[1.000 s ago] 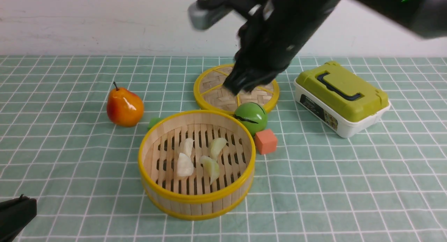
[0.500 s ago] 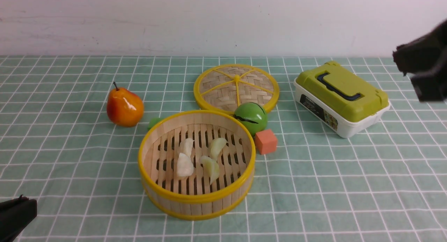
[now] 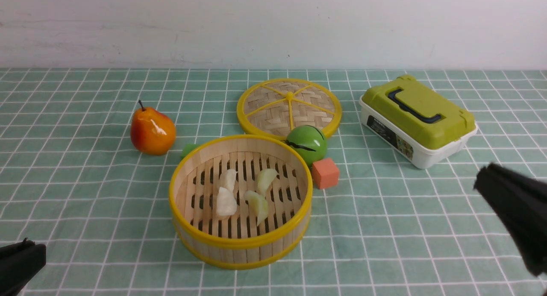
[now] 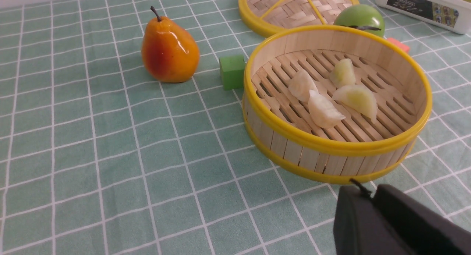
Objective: Put the dumplings into the steamer on the table with the blue tablecloth.
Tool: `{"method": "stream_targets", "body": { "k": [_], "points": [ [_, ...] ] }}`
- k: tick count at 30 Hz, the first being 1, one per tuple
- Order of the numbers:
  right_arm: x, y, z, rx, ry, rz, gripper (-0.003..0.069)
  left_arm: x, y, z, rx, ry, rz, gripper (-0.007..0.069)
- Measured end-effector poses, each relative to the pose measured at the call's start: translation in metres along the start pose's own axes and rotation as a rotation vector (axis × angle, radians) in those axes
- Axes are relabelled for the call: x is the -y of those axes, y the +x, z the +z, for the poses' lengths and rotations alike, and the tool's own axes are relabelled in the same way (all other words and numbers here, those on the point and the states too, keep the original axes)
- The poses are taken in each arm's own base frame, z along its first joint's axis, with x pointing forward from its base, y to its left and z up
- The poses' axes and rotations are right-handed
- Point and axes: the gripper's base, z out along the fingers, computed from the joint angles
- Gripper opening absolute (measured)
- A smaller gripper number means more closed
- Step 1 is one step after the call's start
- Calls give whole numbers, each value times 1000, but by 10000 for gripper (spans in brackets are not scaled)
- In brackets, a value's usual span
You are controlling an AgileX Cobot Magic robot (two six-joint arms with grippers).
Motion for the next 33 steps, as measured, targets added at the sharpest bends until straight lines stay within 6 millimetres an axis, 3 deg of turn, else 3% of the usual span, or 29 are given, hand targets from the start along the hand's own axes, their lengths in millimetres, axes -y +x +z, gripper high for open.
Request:
{"method": "stream_targets", "body": {
  "k": [8, 13, 20, 26, 33],
  "points": [
    [-9, 67, -30, -169, -32, 1, 19, 0, 0, 0, 0, 0, 0, 74],
    [-6, 91, -40, -400, 5, 37, 20, 0, 0, 0, -1, 0, 0, 79],
    [-1, 93, -66, -490, 97, 64, 21, 0, 1, 0, -8, -4, 2, 86],
    [9, 87, -88, -401, 299, 68, 22, 0, 1, 0, -8, -4, 2, 92],
    [18, 90, -96, -434, 501, 83, 22, -1, 2, 0, -15, -6, 2, 92]
  ]
}}
